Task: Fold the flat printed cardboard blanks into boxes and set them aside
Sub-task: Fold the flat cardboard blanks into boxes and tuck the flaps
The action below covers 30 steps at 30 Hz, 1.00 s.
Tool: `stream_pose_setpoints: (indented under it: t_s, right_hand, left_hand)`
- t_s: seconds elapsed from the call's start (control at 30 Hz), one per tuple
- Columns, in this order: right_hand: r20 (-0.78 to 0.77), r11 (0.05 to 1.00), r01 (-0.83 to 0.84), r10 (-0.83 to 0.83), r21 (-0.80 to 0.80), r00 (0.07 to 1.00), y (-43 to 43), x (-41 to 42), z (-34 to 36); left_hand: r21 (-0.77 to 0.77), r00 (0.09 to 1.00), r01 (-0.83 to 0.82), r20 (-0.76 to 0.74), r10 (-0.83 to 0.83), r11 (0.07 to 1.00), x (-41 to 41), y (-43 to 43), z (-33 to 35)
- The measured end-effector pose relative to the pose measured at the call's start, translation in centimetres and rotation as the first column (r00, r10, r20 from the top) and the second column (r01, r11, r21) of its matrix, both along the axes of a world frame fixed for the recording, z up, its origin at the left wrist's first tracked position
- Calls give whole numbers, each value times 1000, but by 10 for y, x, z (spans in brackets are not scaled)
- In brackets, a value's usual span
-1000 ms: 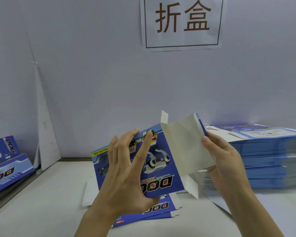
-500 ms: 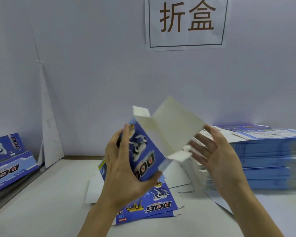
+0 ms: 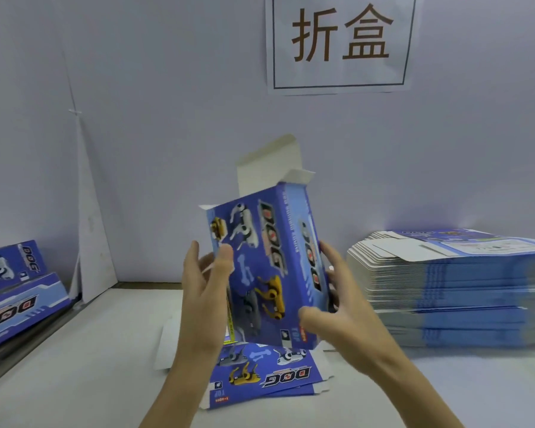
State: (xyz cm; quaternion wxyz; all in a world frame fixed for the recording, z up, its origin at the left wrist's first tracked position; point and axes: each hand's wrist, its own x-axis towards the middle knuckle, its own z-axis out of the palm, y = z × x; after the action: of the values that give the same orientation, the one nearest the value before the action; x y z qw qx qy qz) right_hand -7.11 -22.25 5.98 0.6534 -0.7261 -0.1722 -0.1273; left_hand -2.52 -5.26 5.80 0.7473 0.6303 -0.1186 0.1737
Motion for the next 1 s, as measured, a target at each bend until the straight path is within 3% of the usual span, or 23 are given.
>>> stream_pose_setpoints:
  t_s: [0.13, 0.33, 0.5, 0.77, 0.87, 1.0]
  right_hand:
    - [-63, 992, -88, 94, 91, 994, -12, 2, 3]
    - [-67, 988, -140, 144, 65, 987, -12, 1, 3]
    - [-80, 997, -61, 65, 46, 995, -7, 4, 1]
    - [-62, 994, -42, 48, 98, 997, -4, 11, -8]
    - [-39, 991, -35, 40, 127, 998, -6, 11, -7]
    - [-71, 958, -1, 22, 285, 997, -10, 17, -11]
  left_hand:
    - [88, 978, 208, -46, -205, 974, 5, 5, -2]
    - [-2, 975, 221, -20, -221, 975, 8, 3, -9]
    - [2, 996, -17, 87, 17, 1000, 8, 5, -8]
    - [97, 983, -95, 164, 79, 991, -3, -4, -6]
    - [107, 983, 161, 69, -169, 981, 0, 7, 2]
    - [274, 855, 515, -228, -465, 812, 9, 34, 4]
